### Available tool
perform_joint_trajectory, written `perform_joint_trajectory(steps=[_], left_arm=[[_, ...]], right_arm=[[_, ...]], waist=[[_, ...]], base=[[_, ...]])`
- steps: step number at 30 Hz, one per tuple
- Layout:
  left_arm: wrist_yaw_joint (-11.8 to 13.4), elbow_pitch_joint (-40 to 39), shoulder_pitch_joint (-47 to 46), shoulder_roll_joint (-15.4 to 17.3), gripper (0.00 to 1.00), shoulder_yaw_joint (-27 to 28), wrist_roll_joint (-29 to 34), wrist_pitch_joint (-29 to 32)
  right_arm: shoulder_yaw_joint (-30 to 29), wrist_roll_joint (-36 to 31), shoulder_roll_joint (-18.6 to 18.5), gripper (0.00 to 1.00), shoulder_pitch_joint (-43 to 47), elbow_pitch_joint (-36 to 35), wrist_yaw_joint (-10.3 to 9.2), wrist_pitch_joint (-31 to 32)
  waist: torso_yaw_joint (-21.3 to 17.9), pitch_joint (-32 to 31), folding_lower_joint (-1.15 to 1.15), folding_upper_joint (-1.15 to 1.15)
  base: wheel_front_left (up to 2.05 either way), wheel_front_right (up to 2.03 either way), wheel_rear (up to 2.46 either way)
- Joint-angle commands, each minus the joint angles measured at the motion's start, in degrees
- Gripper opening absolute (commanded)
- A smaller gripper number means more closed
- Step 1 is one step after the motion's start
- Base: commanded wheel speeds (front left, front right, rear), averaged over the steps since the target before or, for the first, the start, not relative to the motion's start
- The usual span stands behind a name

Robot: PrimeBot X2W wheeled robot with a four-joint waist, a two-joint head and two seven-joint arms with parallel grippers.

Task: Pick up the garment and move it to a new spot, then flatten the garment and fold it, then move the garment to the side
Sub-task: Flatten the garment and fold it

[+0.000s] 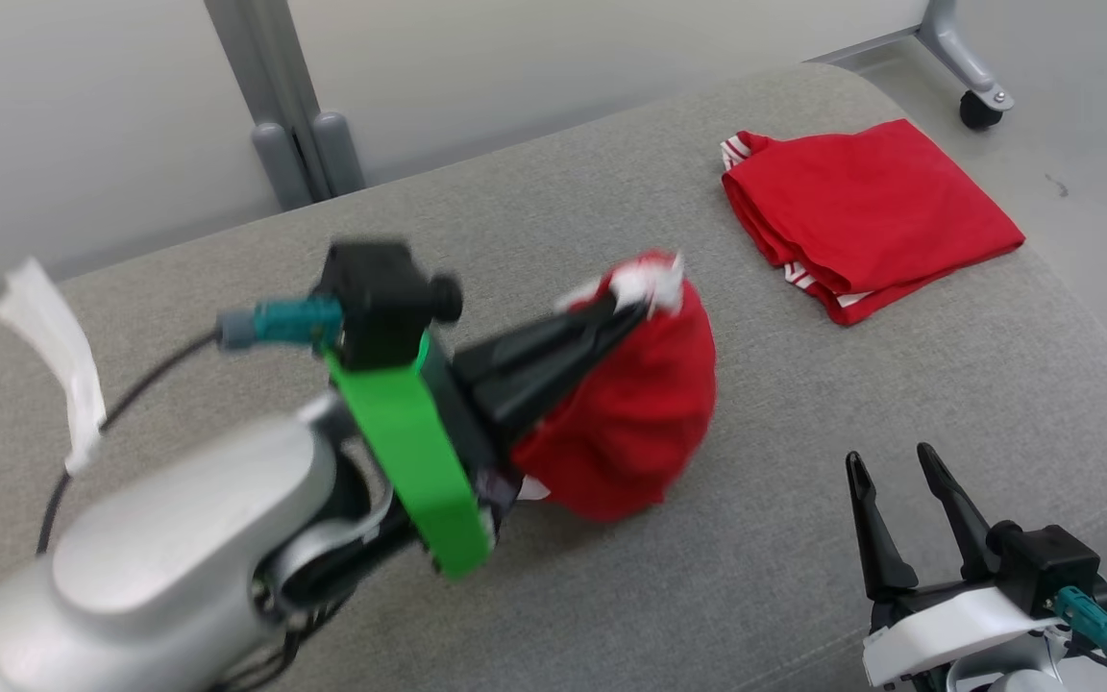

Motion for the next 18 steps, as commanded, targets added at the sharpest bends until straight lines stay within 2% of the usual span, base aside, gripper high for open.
perform_joint_trajectory(steps=[1, 5, 10, 14, 18], left_arm=[[-0.11, -1.06, 3.93, 2.52, 0.00, -1.85, -1.48, 0.17], [-0.11, -0.56, 15.18, 7.31, 0.00, -5.47, -4.67, -0.95], [1.26, 4.24, 25.28, 10.66, 0.00, -6.04, -6.41, -5.89], [3.02, 9.08, 28.36, 12.21, 0.00, -4.42, -5.71, -9.47], [3.69, 13.70, 29.42, 11.22, 0.00, -2.29, -4.23, -10.88]], right_arm=[[-0.16, -0.41, 0.12, 1.00, 0.58, -0.37, -0.10, 0.01], [-0.41, -0.71, -0.54, 1.00, 0.12, -0.71, -0.10, 0.02], [-0.09, -0.50, -2.25, 1.00, -1.56, -1.12, -0.10, 0.01], [1.46, 0.47, -5.51, 1.00, -3.61, -0.11, -0.10, 0.02], [4.87, 3.36, -8.79, 1.00, -6.52, 2.41, -0.10, 0.01]], waist=[[3.34, 0.87, 0.00, 0.00], [7.15, 1.99, 0.00, 0.00], [10.95, 3.29, 0.00, 0.00], [13.92, 3.51, 0.00, 0.00], [16.56, 2.80, 0.00, 0.00]], base=[[0.00, 0.00, 0.00], [0.00, 0.00, 0.00], [0.00, 0.00, 0.00], [0.00, 0.00, 0.00], [0.00, 0.00, 0.00]])
